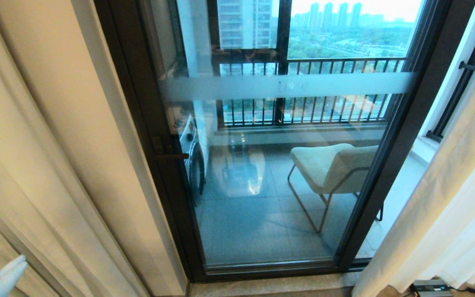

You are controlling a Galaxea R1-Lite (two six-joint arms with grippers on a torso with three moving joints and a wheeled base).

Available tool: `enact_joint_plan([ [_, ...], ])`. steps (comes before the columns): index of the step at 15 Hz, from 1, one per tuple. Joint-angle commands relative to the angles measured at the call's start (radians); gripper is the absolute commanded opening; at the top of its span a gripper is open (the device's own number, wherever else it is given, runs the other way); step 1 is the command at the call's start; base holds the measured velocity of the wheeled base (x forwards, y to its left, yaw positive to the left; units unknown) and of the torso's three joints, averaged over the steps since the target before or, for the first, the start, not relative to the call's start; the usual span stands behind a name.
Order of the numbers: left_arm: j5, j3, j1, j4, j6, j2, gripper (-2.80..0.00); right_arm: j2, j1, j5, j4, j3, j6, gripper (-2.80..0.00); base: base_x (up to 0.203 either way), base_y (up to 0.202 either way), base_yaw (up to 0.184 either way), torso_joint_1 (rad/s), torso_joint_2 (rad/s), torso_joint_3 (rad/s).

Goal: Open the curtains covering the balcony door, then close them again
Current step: Pull the inner curtains open on both sides

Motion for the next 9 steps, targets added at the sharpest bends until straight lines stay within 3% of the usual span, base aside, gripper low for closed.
enact_joint_plan([
  [1,-0.001,0.027,-0.021,0.083,0.006,-0.164,-2.8,0.001,0.0,0.001,0.0,0.0,0.0,-2.8,0.0,0.0,0.0,0.0,0.0,0.0],
  [3,0.021,0.031,-0.044,0.198,0.01,-0.242,-2.8,0.001,0.0,0.001,0.0,0.0,0.0,-2.8,0.0,0.0,0.0,0.0,0.0,0.0],
  [9,0.046,0.032,-0.088,0.306,0.005,-0.481,-2.8,0.001,0.0,0.001,0.0,0.0,0.0,-2.8,0.0,0.0,0.0,0.0,0.0,0.0],
])
